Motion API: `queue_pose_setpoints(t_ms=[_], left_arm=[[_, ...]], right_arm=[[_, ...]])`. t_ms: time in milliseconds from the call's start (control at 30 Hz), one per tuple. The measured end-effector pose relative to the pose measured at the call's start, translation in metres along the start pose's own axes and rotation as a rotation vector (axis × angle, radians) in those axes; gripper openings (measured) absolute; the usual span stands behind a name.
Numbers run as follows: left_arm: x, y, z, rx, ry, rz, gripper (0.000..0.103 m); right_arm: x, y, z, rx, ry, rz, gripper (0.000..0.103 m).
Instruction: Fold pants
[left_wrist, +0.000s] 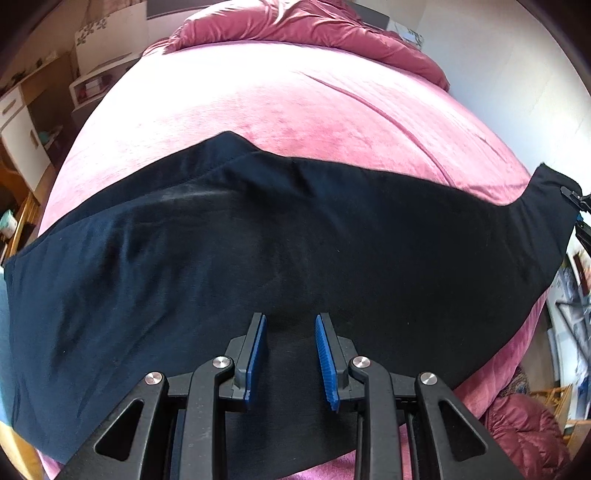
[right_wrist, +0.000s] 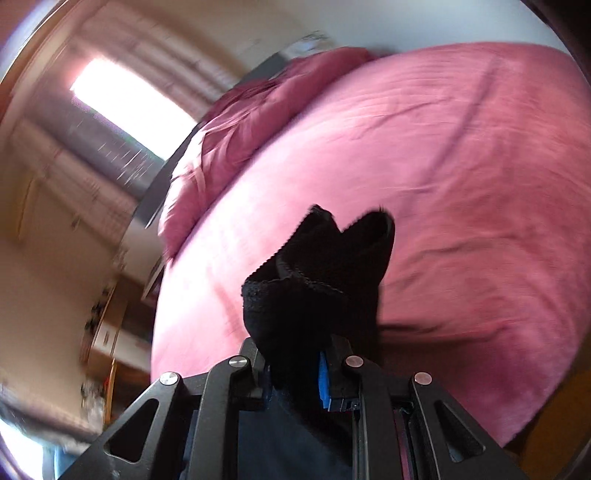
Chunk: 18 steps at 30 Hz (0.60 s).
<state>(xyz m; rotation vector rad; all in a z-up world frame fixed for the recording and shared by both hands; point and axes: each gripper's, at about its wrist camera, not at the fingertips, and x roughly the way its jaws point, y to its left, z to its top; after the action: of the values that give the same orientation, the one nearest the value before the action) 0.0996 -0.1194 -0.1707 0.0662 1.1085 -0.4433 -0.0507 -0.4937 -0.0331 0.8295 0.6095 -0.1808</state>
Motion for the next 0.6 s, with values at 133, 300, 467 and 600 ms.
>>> queue_pose_setpoints(t_ms=[133, 300, 467, 600], left_arm=[[-0.011, 0.015, -0.003, -0.042, -0.016, -0.025, 0.028], [-0.026, 0.034, -0.005, -0.083, -0.029, -0.051, 0.028], [-0.035, 0.050, -0.006, -0.104, -0.039, -0.073, 0.028], [-0.040, 0.065, -0.007, -0.120, -0.041, -0.096, 0.028]], right_arm=[[0.019, 0.048, -0.025, -0.089, 0.077, 0.073, 0.019], [0.052, 0.097, -0.066, -0.180, 0.191, 0.140, 0.019], [0.090, 0.140, -0.118, -0.286, 0.330, 0.179, 0.019], [0.123, 0.163, -0.154, -0.340, 0.427, 0.178, 0.019]])
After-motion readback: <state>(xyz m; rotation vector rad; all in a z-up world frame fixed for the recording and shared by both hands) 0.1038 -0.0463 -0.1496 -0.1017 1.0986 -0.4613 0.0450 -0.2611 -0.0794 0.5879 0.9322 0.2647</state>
